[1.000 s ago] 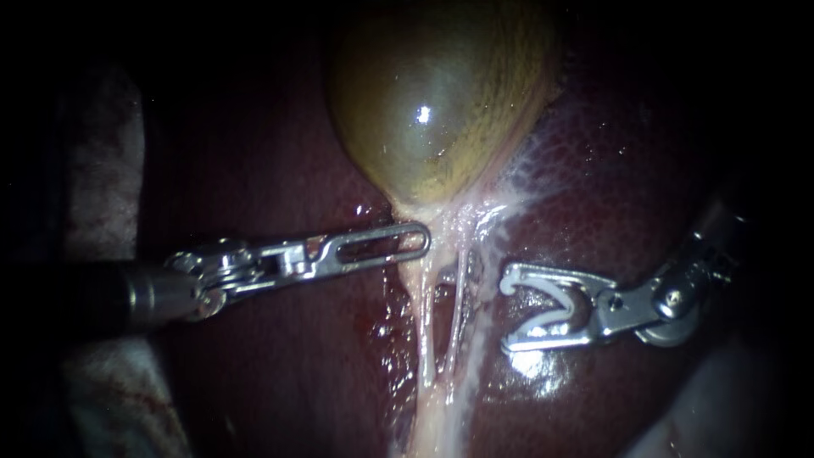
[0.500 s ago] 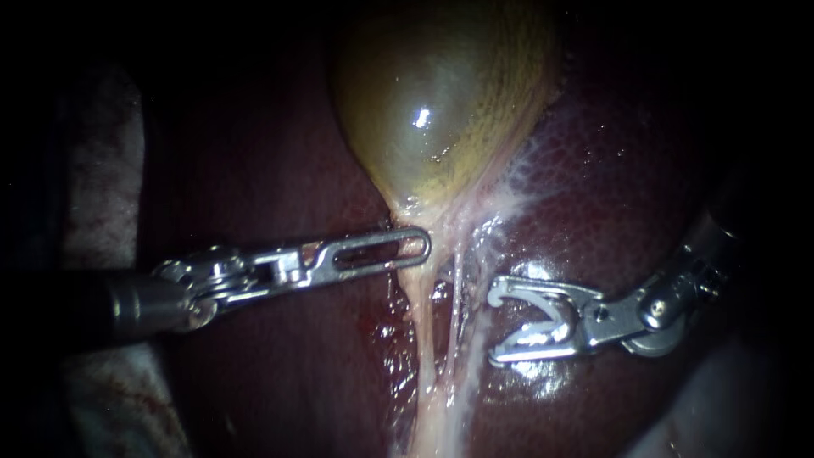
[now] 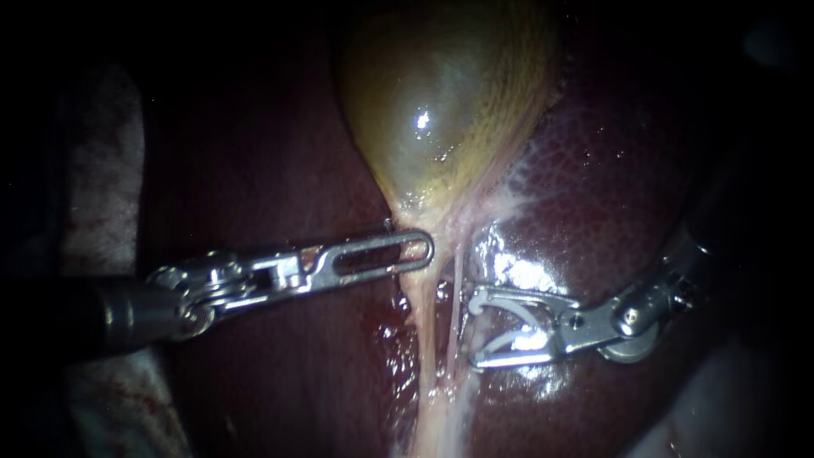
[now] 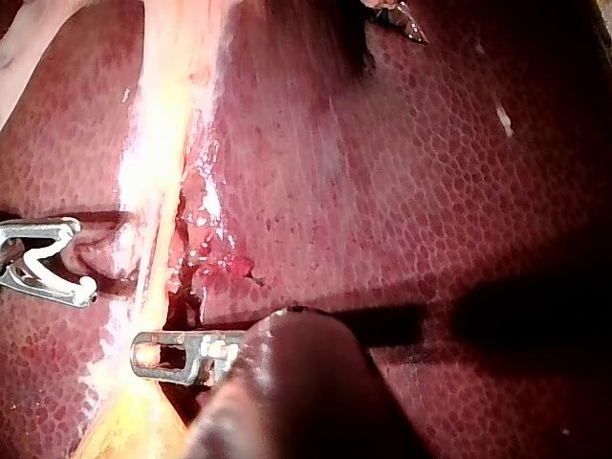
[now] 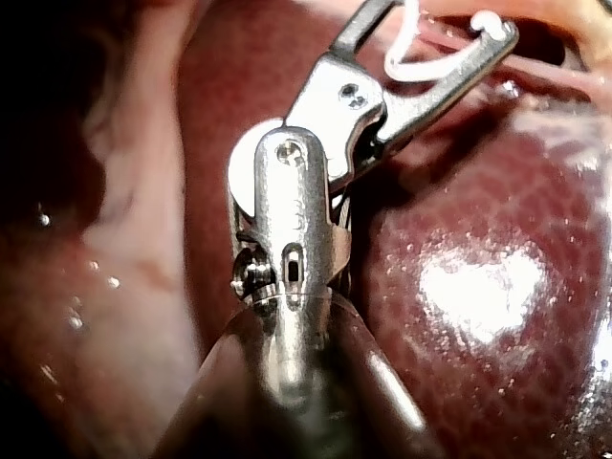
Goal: Clipping first clip left tube
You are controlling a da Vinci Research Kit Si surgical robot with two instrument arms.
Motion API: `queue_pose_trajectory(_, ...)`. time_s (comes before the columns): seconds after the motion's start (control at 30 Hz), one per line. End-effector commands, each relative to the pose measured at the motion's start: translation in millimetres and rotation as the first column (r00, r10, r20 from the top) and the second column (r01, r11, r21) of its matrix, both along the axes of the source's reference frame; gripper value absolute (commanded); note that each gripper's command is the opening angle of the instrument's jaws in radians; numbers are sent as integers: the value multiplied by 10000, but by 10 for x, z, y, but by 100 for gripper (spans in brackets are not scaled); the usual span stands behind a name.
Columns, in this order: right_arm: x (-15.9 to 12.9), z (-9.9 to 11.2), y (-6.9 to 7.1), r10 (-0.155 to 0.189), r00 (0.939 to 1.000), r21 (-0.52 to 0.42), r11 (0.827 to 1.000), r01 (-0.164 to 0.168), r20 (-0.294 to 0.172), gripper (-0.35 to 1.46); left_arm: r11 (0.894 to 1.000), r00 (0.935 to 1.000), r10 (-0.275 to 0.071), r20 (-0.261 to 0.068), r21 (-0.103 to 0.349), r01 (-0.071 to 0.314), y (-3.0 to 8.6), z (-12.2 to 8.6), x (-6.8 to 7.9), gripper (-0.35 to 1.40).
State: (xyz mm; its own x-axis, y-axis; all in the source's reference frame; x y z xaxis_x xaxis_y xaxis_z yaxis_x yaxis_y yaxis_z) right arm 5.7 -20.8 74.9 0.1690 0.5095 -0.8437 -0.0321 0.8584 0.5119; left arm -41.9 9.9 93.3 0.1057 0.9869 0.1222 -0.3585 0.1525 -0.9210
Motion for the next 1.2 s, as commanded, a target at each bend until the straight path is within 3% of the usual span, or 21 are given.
queue_pose_trajectory(0.03,2,2,-1,-12,10000,25,10000,12,15,60,10000,10000,-2,-11,10,2,0,-2,0,-35)
queue_pose_trajectory(1.2,47,57,-30,-178,9998,508,9986,175,49,60,10000,10000,32,35,64,-32,-6,-14,-7,-35)
